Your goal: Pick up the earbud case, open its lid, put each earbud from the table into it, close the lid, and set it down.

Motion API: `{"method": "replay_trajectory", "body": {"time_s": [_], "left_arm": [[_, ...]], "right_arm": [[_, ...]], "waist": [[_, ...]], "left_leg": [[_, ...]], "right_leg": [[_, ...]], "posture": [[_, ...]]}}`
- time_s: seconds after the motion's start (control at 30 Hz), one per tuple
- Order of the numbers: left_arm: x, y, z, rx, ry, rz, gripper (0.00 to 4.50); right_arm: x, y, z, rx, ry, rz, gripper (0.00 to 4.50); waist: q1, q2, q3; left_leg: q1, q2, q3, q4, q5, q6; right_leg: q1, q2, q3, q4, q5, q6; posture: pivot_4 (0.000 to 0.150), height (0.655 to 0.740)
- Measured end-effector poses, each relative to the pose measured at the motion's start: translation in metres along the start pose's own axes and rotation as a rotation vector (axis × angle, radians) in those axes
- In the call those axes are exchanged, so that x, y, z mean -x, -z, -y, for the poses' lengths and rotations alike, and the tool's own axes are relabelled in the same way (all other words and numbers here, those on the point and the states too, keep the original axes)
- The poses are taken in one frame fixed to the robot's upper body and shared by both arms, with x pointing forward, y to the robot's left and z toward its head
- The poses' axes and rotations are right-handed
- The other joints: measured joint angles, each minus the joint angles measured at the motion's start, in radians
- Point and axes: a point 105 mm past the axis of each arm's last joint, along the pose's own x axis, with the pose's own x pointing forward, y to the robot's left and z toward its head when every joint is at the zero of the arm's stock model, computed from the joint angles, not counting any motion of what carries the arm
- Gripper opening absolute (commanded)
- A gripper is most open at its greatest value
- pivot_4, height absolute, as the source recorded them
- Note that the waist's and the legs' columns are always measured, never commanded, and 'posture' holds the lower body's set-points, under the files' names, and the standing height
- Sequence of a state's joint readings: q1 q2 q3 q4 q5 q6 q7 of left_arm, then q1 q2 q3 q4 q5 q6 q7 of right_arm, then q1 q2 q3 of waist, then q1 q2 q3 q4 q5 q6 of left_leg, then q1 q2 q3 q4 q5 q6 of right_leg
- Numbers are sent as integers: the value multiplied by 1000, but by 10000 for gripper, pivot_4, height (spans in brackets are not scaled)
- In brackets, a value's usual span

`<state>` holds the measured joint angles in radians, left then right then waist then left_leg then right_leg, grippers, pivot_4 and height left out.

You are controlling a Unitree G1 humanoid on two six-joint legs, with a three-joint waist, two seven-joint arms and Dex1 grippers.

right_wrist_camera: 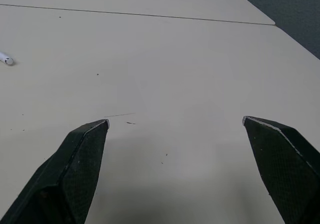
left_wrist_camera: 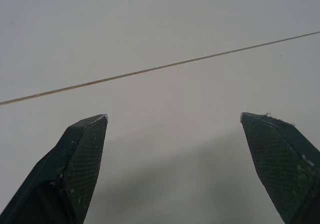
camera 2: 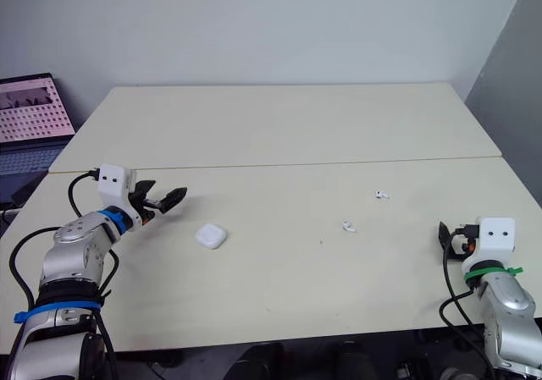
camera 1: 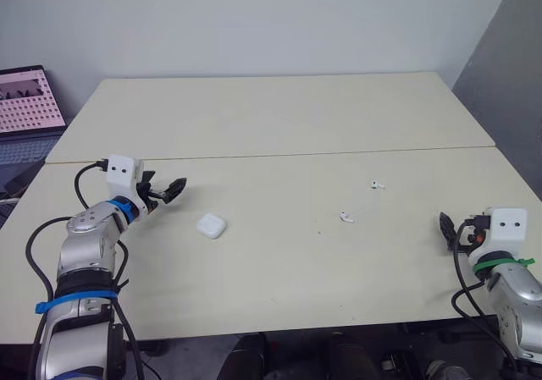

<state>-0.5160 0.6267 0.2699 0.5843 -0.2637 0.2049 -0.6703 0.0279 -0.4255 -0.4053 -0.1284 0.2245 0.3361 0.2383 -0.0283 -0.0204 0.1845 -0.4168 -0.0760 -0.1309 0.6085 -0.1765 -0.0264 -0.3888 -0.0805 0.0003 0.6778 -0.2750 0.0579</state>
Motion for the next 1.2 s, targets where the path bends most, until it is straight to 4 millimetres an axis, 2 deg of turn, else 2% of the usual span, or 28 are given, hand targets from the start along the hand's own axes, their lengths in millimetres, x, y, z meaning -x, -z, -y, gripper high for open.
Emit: {"method": "replay_trajectory", "body": {"time_s": [0.27,0.6,0.83,0.9,0.97,1.07,1.2], "left_arm": [[5,-1,-13,-40,-48,35,44685],[6,-1,-10,-29,-23,50,44685],[15,-14,-3,-20,43,72,44685],[24,-18,3,-13,84,72,44685],[33,-21,16,-6,142,64,44685],[46,-20,38,-4,220,28,44685],[64,-1,74,-1,325,-65,44685]], "right_arm": [[2,-6,4,-20,-3,36,45000],[5,0,3,-20,-22,19,45000],[4,-1,-7,-12,-80,16,45000],[0,-6,-21,-6,-161,21,45000],[-6,-18,-43,-3,-286,43,45000],[-12,-41,-84,11,-509,88,45000],[-7,-69,-146,20,-867,138,45000]], "waist": [[1,0,0],[0,0,0],[0,0,0],[-5,0,0],[-8,0,0],[-10,1,0],[-5,1,0]], "left_leg": [[0,0,0,0,0,0],[0,0,0,0,0,0],[0,0,0,0,0,0],[0,1,1,0,0,0],[1,1,2,0,0,0],[1,2,2,-1,0,0],[1,2,1,-2,0,0]], "right_leg": [[0,0,0,0,0,0],[0,0,0,0,0,0],[0,0,0,0,0,-1],[0,-2,2,0,-1,-1],[-1,-3,2,0,-1,-2],[-1,-4,3,-1,-2,-3],[0,-4,5,-2,-2,-3]], "posture": [[1500,7400],[1500,7400],[1500,7400],[1500,7400],[1500,7400],[1500,7400],[1500,7400]]}}
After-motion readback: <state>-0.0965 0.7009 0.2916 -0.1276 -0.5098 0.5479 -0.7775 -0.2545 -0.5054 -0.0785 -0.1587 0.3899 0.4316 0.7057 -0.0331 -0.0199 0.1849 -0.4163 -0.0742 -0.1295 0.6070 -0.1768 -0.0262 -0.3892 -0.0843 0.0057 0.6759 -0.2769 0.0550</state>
